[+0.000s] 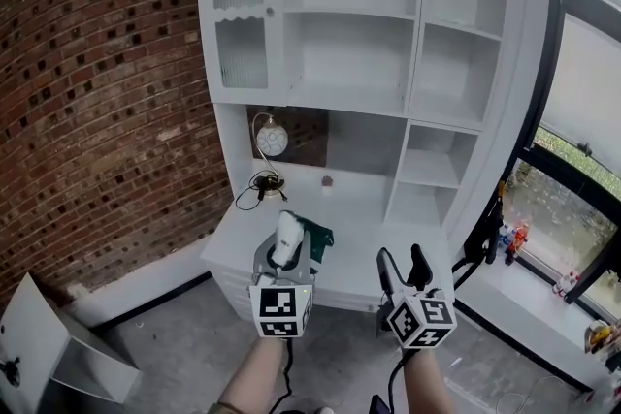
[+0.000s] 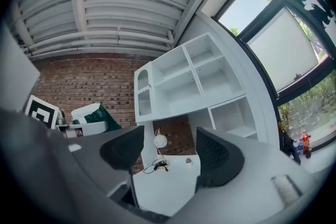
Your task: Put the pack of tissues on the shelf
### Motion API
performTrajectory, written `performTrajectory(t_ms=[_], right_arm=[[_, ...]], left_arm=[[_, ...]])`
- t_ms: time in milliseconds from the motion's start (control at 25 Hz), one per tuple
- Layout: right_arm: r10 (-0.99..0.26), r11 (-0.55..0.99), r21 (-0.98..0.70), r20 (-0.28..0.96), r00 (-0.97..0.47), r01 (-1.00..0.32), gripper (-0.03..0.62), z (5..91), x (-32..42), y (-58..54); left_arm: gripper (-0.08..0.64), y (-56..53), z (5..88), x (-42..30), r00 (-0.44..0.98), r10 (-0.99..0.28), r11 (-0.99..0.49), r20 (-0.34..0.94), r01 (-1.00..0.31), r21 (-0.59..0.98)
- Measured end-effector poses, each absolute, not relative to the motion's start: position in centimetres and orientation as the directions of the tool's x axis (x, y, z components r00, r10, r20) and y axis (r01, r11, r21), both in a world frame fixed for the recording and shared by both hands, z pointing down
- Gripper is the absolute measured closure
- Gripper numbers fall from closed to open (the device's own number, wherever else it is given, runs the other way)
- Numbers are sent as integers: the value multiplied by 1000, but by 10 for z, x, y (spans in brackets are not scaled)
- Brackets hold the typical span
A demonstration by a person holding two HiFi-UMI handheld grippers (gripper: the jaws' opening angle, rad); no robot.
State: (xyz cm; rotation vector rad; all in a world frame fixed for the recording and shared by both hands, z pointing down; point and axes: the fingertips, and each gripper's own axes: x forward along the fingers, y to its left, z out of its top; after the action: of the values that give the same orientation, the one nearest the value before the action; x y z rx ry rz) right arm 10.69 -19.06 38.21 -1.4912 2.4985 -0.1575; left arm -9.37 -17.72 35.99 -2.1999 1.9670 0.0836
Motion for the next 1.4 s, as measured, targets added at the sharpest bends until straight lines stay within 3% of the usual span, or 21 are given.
performTrajectory(t_ms=[360,1000,1400], right_arm=[[-884,466,-246,-88,-460,-850,290,414,105,-225],[-934,356,-236,-117,-337,-904,290,401,70,-317],[-945,327,-251,-112,-308,-911,290,400,45,-351]], left_arm=[[459,-214,385,-94,125,-986,-111,-108,-986,-123],[457,-331,361,-125,267,-949,-257,-165,-963,-83],[457,-372,365,-146,300,-938,-319,-171,-943,94]])
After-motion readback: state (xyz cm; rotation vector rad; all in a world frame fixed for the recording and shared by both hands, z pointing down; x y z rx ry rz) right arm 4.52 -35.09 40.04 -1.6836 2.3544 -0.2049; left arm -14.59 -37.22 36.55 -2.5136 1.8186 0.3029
